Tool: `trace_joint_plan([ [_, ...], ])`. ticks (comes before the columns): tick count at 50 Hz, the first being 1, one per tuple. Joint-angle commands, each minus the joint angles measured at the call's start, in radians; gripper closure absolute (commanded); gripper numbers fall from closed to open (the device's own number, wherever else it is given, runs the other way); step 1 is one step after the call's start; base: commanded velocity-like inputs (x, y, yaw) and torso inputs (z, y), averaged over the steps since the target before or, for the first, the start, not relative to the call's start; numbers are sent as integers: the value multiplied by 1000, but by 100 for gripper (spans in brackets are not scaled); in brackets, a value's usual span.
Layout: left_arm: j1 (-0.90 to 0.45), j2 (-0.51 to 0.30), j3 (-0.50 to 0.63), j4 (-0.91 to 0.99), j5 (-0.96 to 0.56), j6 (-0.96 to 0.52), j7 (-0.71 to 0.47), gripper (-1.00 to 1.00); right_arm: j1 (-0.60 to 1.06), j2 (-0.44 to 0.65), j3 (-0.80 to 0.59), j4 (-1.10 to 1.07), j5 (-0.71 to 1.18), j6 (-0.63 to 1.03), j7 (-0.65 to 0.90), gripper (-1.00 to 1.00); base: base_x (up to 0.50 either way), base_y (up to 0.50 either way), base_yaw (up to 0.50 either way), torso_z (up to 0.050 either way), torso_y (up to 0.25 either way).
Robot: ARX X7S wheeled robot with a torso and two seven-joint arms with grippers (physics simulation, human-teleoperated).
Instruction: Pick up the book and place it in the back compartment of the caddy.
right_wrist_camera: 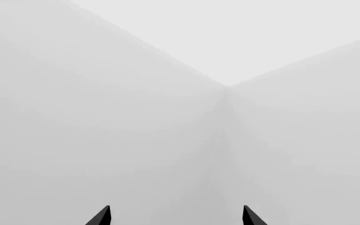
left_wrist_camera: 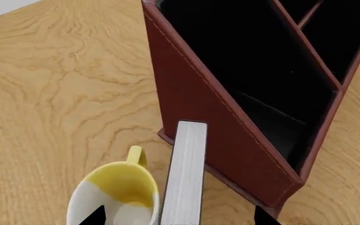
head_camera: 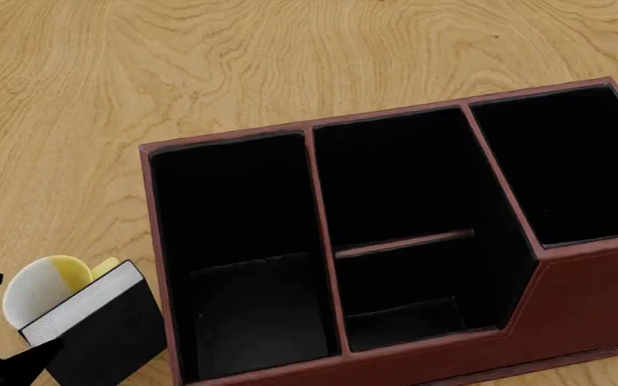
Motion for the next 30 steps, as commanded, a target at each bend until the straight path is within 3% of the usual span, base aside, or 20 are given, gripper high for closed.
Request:
trace_joint_plan([
  [1, -19, 14, 28, -41, 24, 7, 11, -100, 27, -17, -17, 5, 7, 19, 7, -100, 0, 0, 0, 0, 0],
  [30, -56, 60, 109, -162, 102, 52, 49, -100, 35, -36, -29, 10, -5, 35, 7, -100, 0, 0, 0, 0, 0],
])
